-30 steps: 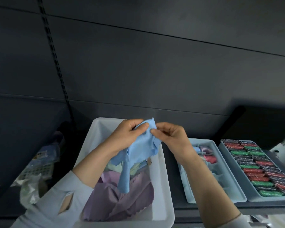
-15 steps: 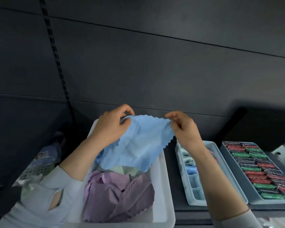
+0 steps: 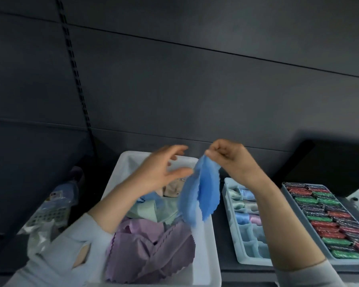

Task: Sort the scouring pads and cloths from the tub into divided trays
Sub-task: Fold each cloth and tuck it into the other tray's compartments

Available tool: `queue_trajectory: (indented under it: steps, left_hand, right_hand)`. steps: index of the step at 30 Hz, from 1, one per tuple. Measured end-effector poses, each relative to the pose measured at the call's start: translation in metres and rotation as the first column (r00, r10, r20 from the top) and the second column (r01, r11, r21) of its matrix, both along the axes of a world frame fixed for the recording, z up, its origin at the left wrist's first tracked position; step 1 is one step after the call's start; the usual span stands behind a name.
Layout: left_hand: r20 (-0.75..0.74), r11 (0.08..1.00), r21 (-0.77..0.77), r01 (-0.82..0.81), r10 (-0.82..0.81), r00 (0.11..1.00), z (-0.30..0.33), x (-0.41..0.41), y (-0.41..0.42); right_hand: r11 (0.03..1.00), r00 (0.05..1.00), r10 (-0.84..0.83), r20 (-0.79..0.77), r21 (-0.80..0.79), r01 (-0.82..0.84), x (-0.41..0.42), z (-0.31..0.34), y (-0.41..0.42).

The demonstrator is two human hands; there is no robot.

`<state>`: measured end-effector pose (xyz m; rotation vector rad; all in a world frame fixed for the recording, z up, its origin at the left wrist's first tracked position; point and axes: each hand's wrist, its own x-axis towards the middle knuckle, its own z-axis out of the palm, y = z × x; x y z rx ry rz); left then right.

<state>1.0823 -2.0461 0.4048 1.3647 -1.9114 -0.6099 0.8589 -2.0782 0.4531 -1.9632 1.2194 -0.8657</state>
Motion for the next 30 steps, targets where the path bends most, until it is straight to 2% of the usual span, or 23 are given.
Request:
queue_trajectory:
  steps: [2,5,9,12,15,17,19,21,25,28,30]
  left_hand:
    - [0.082,0.999,-0.042,-0.030,0.033,0.996,0.000,-0.027,0.000]
    - [0.144,0.977,-0.059,-0.205,0.211,0.967,-0.005,-0.043,-0.004]
    - [0.102,0.935,-0.078,-0.345,0.352,0.930,-0.016,-0.023,-0.005]
    - [0.053,0.941,-0.104,-0.323,0.330,0.943,-0.018,-0.008,-0.003]
    - [-0.013,0.981,-0.115,-0.156,0.155,0.988,-0.006,-0.023,0.003]
    - [0.058,0.971,-0.200,-0.134,0.148,0.987,-0.004,-0.036,0.001]
    - [0.134,0.944,-0.271,-0.191,0.233,0.963,-0.007,-0.036,-0.004]
    - [0.148,0.952,-0.205,-0.226,0.258,0.955,-0.015,-0.025,-0.008]
    - [0.086,0.962,-0.088,-0.259,0.267,0.960,-0.036,0.010,-0.009]
    - [-0.065,0.967,-0.005,-0.253,0.252,0.966,-0.040,0.040,-0.007]
    - [-0.217,0.971,0.075,-0.226,0.238,0.947,-0.036,0.052,-0.004]
  right_hand:
    - [0.998,0.998,0.059,0.004,-0.010,-0.059,0.016,0.002,0.005]
    - [0.999,0.999,-0.004,0.038,-0.053,0.006,0.024,0.007,0.003]
    - [0.987,0.986,-0.135,0.099,-0.075,0.142,0.001,0.018,-0.002]
    - [0.984,0.977,-0.168,0.130,-0.043,0.175,-0.015,0.022,-0.001]
    - [0.997,0.993,-0.079,0.087,-0.002,0.080,-0.008,0.023,0.004]
    - [1.000,1.000,-0.011,0.020,-0.001,0.011,0.003,0.021,0.007]
    - [1.000,1.000,-0.001,-0.003,-0.013,0.000,0.007,0.021,0.008]
    - [0.999,0.999,-0.040,0.020,-0.022,0.041,0.000,0.024,0.006]
    - [0.993,0.992,-0.113,0.052,-0.010,0.114,-0.029,0.026,-0.001]
    - [0.989,0.989,-0.148,-0.004,0.030,0.148,-0.051,0.024,-0.004]
    - [0.983,0.986,-0.167,0.002,0.083,0.167,-0.060,0.024,-0.004]
